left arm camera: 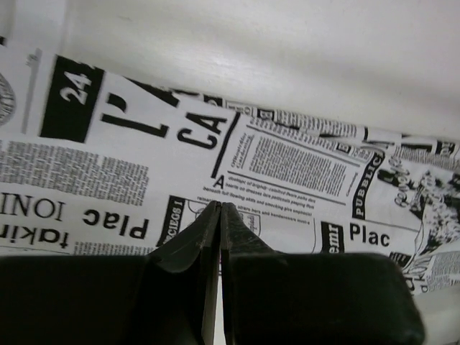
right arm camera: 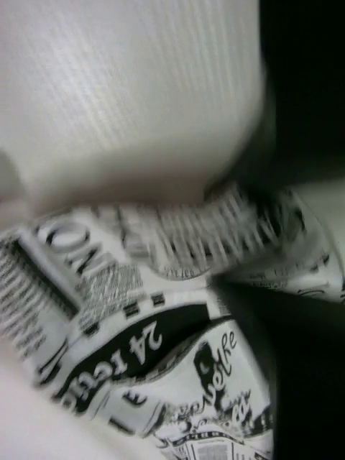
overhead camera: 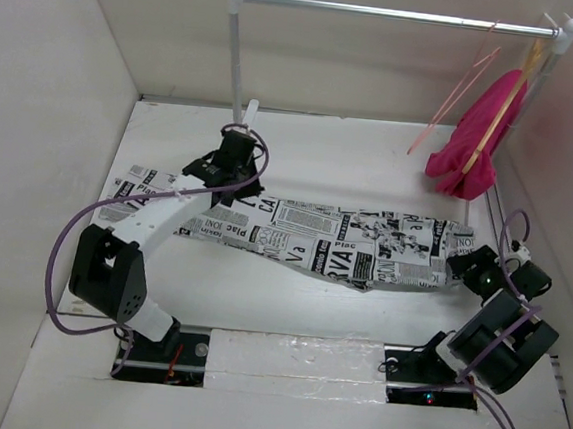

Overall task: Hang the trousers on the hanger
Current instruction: Fold the trousers

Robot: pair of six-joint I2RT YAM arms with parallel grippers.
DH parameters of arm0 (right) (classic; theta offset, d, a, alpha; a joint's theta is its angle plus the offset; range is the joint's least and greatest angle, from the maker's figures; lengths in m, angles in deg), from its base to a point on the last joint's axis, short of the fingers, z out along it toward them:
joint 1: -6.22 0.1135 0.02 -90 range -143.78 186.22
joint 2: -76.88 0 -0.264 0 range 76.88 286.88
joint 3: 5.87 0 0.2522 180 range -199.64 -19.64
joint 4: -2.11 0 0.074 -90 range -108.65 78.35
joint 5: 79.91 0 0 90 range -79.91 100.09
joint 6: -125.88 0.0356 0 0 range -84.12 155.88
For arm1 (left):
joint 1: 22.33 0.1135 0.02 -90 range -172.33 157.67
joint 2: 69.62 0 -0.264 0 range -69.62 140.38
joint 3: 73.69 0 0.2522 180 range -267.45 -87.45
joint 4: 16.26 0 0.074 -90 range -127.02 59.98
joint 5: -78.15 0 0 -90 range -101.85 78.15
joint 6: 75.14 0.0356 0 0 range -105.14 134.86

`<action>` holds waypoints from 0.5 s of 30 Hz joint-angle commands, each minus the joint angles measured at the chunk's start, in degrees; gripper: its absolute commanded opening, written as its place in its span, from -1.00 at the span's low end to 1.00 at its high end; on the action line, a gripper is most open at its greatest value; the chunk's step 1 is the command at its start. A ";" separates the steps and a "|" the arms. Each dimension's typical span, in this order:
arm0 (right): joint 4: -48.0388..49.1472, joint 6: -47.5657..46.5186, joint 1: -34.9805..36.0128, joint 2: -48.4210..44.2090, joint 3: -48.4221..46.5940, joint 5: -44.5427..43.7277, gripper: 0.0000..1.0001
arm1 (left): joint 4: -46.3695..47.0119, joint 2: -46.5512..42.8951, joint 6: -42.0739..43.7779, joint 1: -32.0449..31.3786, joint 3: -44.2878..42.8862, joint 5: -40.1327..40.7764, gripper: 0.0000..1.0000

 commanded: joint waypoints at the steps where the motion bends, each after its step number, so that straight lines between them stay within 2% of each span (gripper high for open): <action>1: 5.19 7.10 2.13 3.13 5.97 3.57 -0.38 | 1.02 0.94 -1.24 -3.85 1.39 0.90 -1.00; 4: 4.43 8.08 6.16 0.42 2.74 5.96 -1.00 | 1.11 0.94 -0.10 -5.35 1.82 1.61 -1.00; 6: -3.18 8.09 11.43 -8.00 -1.04 5.18 -1.00 | 2.07 0.33 0.16 -5.35 3.22 1.17 -1.00; 8: -10.56 6.77 16.26 -15.37 -8.68 -0.69 -1.00 | 3.47 -0.11 0.86 -5.88 5.68 1.08 -1.00; 9: -15.57 6.42 22.29 -21.68 -11.40 -3.24 -1.00 | 4.35 -0.20 0.95 -5.88 6.74 0.56 -1.00; 10: -18.06 5.54 25.48 -24.09 -13.87 -9.27 -1.00 | 5.84 0.15 1.04 -5.88 8.49 0.12 -1.00; 12: -26.55 4.31 32.33 -28.13 -21.42 -14.49 -1.00 | 6.90 1.38 0.78 -5.88 9.81 -1.63 -1.00; 15: -33.96 2.81 35.44 -30.35 -28.64 -21.18 -1.00 | 8.57 3.66 0.60 -8.51 11.31 -1.38 -1.00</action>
